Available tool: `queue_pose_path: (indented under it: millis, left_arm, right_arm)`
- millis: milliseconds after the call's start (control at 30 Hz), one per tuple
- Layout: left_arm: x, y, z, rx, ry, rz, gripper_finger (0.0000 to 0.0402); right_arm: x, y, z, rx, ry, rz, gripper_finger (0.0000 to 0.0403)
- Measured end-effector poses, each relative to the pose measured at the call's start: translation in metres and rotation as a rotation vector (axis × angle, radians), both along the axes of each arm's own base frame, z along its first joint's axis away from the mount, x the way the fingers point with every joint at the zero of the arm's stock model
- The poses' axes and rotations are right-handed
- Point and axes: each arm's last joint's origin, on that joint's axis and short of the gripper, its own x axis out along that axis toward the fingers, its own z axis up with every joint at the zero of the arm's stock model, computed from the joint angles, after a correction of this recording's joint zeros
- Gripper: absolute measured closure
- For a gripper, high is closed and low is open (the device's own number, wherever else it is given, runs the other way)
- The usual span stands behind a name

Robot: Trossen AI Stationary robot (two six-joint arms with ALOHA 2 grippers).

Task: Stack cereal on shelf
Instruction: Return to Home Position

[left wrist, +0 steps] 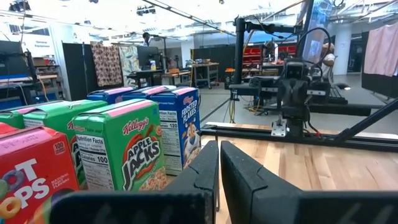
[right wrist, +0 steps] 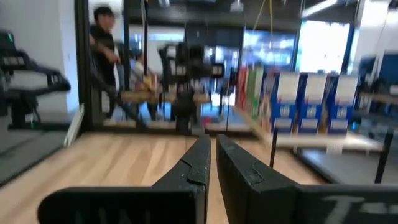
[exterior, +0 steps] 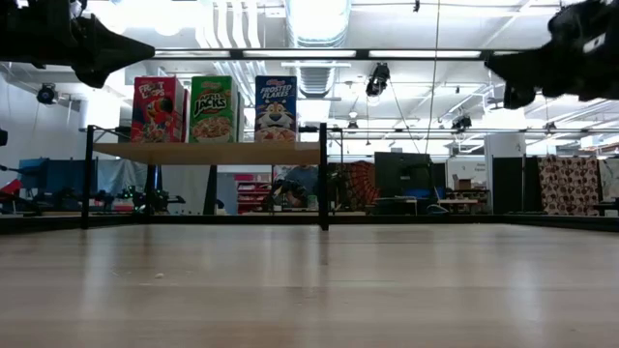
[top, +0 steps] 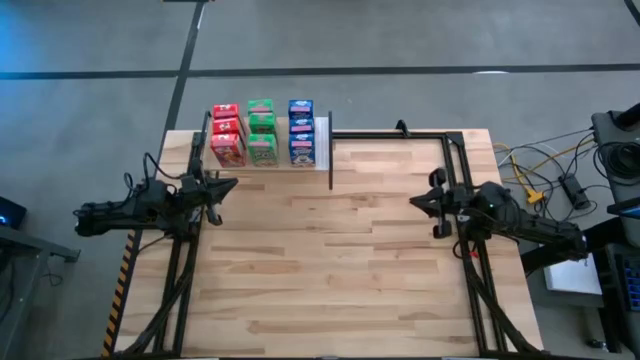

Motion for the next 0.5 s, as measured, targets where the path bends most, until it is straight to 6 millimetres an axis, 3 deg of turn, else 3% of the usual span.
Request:
queue_pose_path:
  millis: [200, 500]
  left_arm:
    - [0.0, 0.0, 0.0, 0.0, 0.002, 0.0, 0.0401]
    - [0.001, 0.0, 0.0, 0.0, 0.004, 0.0, 0.0401]
  right_arm:
    - [0.003, -0.001, -0.014, 0.032, 0.149, -0.006, 0.0385]
    - [0.006, -0.002, -0.019, 0.067, 0.197, -0.008, 0.0385]
